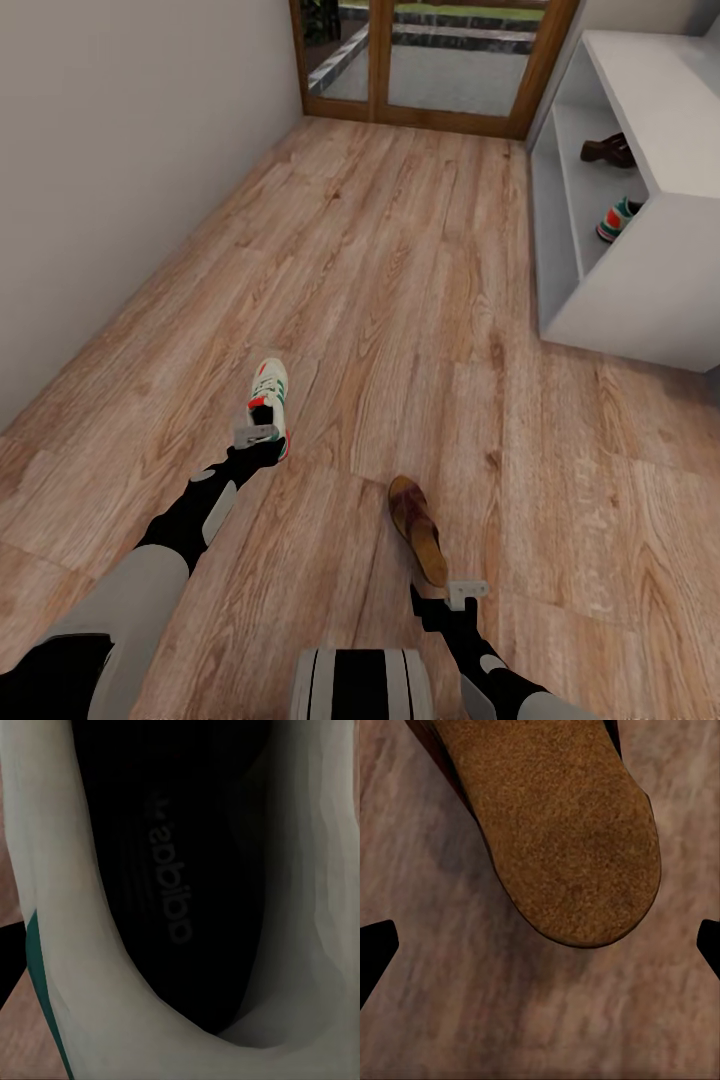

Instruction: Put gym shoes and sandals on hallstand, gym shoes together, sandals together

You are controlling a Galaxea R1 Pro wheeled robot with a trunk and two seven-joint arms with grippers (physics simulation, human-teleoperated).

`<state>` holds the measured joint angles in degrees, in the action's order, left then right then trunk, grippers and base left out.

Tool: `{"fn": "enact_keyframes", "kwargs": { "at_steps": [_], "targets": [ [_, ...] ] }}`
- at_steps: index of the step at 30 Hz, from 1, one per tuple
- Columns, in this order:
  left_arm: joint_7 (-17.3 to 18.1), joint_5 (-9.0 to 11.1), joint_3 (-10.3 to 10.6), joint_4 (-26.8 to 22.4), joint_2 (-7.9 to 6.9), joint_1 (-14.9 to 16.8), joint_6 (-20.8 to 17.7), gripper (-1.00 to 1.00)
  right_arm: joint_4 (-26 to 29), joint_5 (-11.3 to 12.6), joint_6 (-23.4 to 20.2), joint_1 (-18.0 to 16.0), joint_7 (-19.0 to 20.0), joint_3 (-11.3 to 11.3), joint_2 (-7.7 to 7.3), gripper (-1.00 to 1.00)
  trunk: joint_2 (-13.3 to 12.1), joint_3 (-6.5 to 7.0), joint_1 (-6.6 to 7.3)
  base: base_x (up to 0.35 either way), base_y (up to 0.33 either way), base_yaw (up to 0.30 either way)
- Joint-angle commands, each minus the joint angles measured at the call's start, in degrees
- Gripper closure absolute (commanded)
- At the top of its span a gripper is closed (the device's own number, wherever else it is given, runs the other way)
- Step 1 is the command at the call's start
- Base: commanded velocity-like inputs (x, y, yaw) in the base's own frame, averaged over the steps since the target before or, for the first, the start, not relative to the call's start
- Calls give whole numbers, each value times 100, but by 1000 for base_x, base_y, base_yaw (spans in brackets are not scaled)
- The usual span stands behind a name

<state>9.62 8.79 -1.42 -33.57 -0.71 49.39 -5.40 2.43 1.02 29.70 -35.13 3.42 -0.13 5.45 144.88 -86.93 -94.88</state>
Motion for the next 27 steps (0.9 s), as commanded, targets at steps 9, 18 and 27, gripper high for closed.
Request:
{"fn": "enact_keyframes", "kwargs": {
  "at_steps": [9, 18, 27],
  "targets": [
    [31, 61, -16, -9, 1, 0, -49, 100, -6, 12, 18, -3, 23, -5, 0, -100, 1, -23, 1, 0, 0, 0],
    [30, 61, -16, -8, 1, 0, -50, 100, -6, 12, 18, -3, 24, -5, 0, -100, 1, -24, 1, 42, -11, 0],
    [30, 61, -16, -9, 1, 0, -49, 100, -6, 12, 18, -3, 27, -5, 0, -100, 1, -24, 1, 7, -3, 0]
  ]
}}
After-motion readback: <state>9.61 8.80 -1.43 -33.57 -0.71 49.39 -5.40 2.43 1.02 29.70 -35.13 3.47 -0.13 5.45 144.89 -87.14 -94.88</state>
